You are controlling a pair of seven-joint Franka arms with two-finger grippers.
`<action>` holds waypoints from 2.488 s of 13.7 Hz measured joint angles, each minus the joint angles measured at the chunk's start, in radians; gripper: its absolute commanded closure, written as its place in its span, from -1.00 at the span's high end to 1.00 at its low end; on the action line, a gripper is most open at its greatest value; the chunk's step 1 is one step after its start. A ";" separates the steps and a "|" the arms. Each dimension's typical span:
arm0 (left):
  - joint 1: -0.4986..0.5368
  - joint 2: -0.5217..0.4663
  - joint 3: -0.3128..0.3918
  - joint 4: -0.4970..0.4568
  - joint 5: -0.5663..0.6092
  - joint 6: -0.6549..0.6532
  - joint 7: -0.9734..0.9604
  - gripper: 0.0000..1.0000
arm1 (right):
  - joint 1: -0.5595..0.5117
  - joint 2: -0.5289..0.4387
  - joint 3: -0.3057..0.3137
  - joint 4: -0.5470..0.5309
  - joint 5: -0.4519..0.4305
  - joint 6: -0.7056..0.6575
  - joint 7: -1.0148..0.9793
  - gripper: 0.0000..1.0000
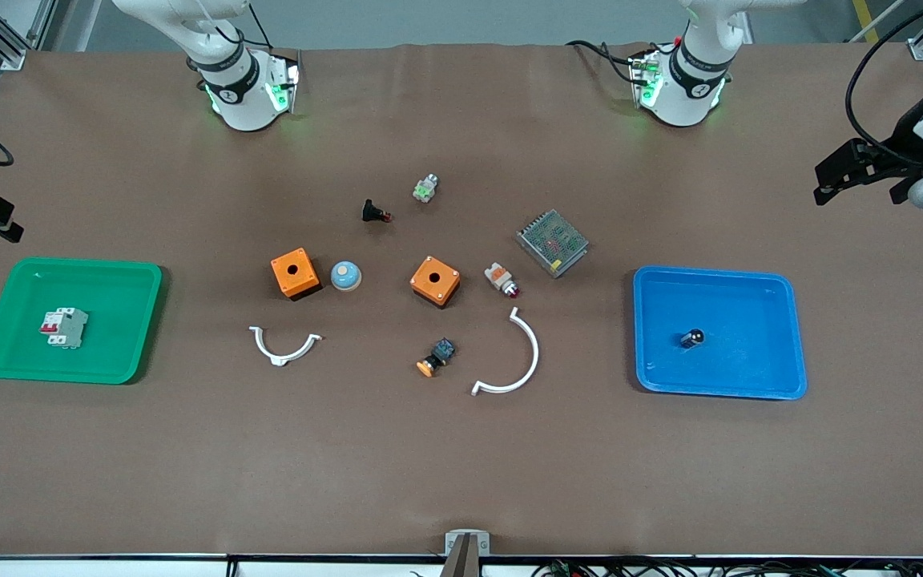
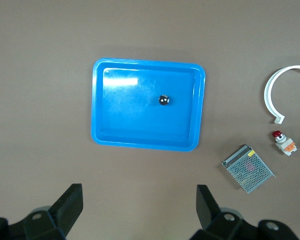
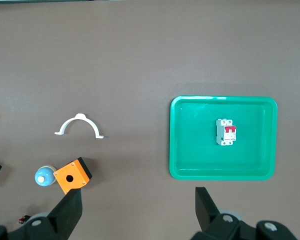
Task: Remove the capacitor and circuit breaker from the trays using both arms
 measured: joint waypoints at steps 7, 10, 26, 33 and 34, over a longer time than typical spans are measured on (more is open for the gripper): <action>0.000 0.045 0.000 0.010 0.000 0.000 0.002 1.00 | 0.000 0.000 0.000 0.000 0.000 0.000 0.000 1.00; 0.000 0.138 0.000 0.017 0.000 0.022 0.009 1.00 | 0.000 0.000 0.000 0.000 0.000 0.000 0.000 1.00; -0.018 0.470 -0.009 -0.350 0.000 0.720 0.009 0.42 | 0.016 0.000 0.001 0.001 0.000 -0.003 0.000 1.00; -0.017 0.556 -0.009 -0.356 0.000 0.835 0.009 0.14 | 0.023 0.010 -0.001 -0.001 0.000 -0.047 0.000 1.00; -0.017 0.565 -0.009 -0.356 0.000 0.850 0.009 0.06 | 0.022 0.018 -0.003 -0.003 0.000 -0.050 0.000 1.00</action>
